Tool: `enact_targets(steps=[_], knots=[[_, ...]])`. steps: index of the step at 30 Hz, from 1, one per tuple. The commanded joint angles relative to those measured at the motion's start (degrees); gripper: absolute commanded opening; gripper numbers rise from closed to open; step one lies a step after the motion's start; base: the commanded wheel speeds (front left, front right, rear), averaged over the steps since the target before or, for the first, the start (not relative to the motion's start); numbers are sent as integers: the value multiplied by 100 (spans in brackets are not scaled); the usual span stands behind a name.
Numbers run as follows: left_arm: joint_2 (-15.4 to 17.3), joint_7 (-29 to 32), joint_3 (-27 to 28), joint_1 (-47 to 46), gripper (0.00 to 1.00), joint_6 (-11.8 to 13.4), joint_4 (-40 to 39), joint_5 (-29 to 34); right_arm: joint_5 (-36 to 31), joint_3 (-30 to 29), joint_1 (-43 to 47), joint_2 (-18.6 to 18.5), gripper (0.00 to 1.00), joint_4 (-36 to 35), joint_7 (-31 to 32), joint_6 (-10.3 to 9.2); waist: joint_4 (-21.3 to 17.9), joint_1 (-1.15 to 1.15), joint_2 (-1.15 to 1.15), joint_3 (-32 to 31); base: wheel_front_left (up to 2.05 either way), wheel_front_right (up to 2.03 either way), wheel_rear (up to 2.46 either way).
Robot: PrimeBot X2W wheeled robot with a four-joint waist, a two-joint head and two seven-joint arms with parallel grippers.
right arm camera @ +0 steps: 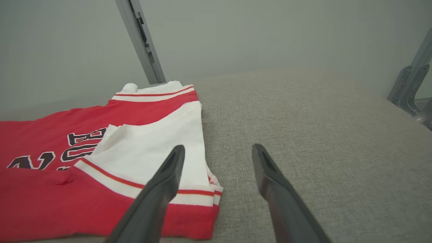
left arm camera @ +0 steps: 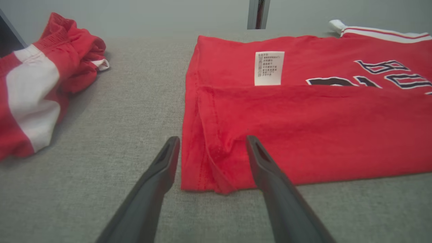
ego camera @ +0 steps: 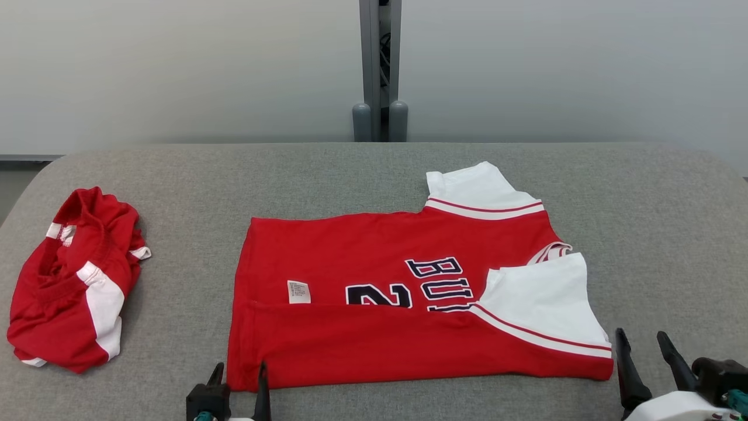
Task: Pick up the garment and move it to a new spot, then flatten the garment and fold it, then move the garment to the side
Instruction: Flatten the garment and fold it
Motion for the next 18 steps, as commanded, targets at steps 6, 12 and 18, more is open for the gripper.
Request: enact_targets(steps=[6, 12, 18], knots=[[21, 1, -106, -310, 100, 140, 573, -364, -169, -85, -212, 7, 100, 704, -13, 1, 1, 0, 0, 80, 0, 0, 0], [22, 1, -248, -521, 100, 129, 930, -663, 86, 7, -431, 69, 100, 1092, -13, 1, 7, 0, 0, 205, 0, 0, 0], [22, 8, -437, -744, 100, 112, 1230, -817, 337, 317, -729, 3, 100, 1460, -12, 1, 53, 0, 0, 380, 0, 0, 0]])
